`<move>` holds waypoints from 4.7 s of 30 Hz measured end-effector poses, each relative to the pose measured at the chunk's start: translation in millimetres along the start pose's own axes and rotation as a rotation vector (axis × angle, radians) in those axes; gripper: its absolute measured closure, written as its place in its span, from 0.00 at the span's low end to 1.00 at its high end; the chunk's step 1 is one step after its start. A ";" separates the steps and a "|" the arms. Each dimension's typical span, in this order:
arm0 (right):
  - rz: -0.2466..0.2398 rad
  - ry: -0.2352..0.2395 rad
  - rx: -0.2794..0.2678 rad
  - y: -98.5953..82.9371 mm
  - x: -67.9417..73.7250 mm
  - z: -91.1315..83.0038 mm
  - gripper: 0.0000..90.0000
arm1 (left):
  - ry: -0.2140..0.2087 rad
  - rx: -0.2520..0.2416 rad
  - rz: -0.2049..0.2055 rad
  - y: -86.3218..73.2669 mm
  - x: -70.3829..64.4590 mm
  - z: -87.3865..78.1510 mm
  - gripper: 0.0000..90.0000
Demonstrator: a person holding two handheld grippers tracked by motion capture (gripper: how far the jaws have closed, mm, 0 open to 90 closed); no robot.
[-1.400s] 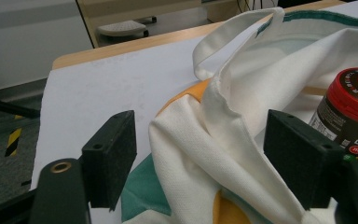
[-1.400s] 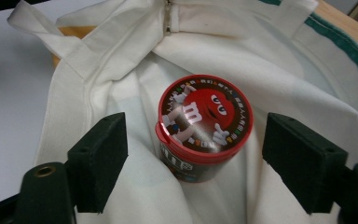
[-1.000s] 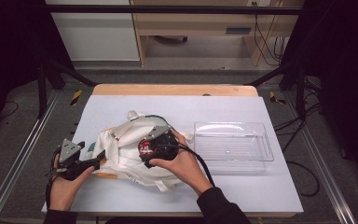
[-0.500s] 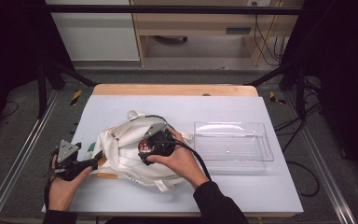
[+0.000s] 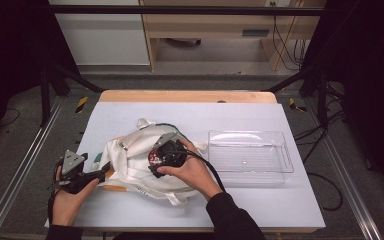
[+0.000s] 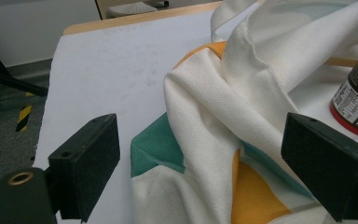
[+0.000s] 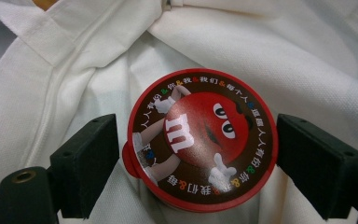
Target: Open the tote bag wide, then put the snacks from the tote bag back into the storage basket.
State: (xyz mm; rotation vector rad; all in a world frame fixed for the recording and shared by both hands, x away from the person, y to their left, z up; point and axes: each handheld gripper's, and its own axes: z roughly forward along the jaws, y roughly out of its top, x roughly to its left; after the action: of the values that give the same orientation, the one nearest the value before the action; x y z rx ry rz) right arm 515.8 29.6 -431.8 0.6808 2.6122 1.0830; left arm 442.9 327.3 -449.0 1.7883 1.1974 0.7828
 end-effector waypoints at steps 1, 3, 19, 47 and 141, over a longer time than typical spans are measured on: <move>0.000 0.002 0.004 -0.2 -0.6 0.5 0.18 | -0.001 0.001 -0.002 -0.1 -0.1 0.1 0.12; 0.004 0.005 0.004 -0.7 -1.7 1.6 0.19 | -0.002 0.001 0.001 -0.3 -0.2 0.2 0.12; 0.000 0.020 0.032 -3.4 -4.9 6.6 0.22 | -0.011 0.013 0.005 -0.9 -1.2 1.8 0.12; 0.020 0.024 0.045 -2.1 -4.1 8.9 0.27 | -0.012 0.016 0.006 -1.4 0.9 1.7 0.13; 0.048 -0.106 -0.043 -47.4 -111.0 -196.8 0.28 | 0.074 -0.004 0.024 -2.1 3.0 -2.7 0.11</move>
State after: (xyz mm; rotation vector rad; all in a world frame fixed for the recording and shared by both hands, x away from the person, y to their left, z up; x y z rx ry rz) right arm 521.6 -174.5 -324.0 0.7737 2.4887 1.0828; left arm 440.9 331.3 -449.5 1.7876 1.2231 0.8711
